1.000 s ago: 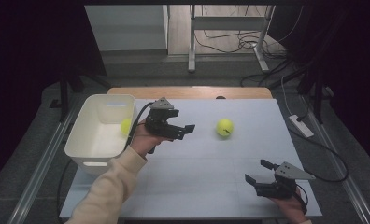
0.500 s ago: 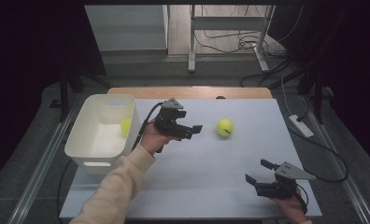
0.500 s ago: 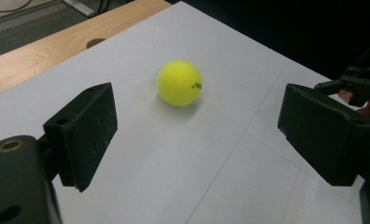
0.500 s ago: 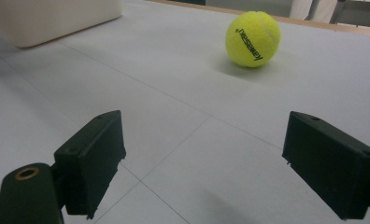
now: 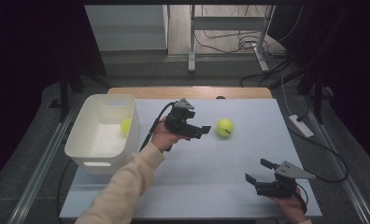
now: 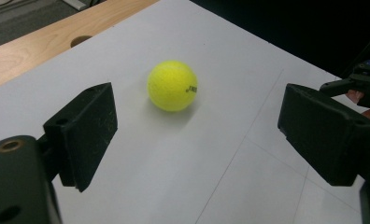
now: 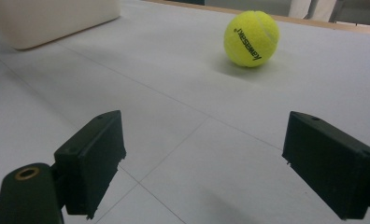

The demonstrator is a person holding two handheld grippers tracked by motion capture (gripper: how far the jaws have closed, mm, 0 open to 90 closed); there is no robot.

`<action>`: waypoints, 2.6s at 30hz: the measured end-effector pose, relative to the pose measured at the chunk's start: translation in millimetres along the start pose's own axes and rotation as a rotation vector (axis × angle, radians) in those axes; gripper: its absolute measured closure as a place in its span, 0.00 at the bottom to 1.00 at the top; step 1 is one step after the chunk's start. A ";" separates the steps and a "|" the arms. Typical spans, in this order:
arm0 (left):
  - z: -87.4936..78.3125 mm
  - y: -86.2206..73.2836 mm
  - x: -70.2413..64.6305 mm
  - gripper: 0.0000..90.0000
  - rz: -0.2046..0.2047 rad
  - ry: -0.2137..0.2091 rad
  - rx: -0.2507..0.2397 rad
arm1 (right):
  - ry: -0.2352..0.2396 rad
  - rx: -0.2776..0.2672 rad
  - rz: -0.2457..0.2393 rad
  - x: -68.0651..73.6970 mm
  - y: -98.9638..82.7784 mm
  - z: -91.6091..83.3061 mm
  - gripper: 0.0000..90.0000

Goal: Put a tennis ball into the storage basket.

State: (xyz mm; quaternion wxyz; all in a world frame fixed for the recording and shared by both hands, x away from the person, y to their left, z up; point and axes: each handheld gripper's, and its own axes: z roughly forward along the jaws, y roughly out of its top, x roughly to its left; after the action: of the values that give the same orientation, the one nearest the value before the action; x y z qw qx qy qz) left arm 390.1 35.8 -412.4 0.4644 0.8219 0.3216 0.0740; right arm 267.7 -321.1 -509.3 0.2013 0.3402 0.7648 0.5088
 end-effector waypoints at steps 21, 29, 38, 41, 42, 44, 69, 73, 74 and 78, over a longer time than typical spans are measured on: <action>28.0 11.6 0.2 0.11 0.018 0.007 0.034 | 0.004 -0.006 0.012 -0.7 2.0 2.5 0.14; 41.6 12.7 2.5 0.11 0.013 0.007 0.050 | 0.006 -0.011 0.011 -1.8 1.7 2.5 0.14; 53.5 12.7 -0.6 0.11 0.027 0.017 0.071 | 0.009 -0.011 0.003 -1.9 3.0 3.7 0.14; 57.9 11.9 -1.3 0.11 0.020 0.020 0.075 | 0.013 -0.006 -0.005 -1.2 2.8 3.8 0.14; 58.9 11.8 -1.6 0.11 0.021 0.022 0.078 | 0.013 -0.007 -0.006 -0.6 2.9 3.5 0.14; 60.7 11.5 -2.0 0.11 0.025 0.020 0.083 | 0.013 -0.008 -0.008 -0.5 3.0 3.3 0.14; 96.2 13.9 2.6 0.11 0.028 0.052 0.135 | 0.014 -0.006 -0.014 0.0 3.2 5.0 0.14; 100.6 14.2 4.1 0.11 0.027 0.051 0.138 | 0.013 -0.006 -0.011 -0.4 3.2 5.2 0.14; 103.1 14.6 5.6 0.11 0.025 0.052 0.141 | 0.013 -0.006 -0.011 -0.4 3.2 5.3 0.14; 106.5 14.9 7.1 0.11 0.022 0.054 0.145 | 0.011 -0.004 -0.011 -0.4 3.0 5.3 0.14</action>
State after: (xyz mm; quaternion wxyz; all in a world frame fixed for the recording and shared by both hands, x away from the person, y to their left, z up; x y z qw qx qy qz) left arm 447.3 -41.6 -460.9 0.3940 0.8545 0.3296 0.0779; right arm 272.5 -317.3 -508.7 0.2005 0.3326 0.7666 0.5113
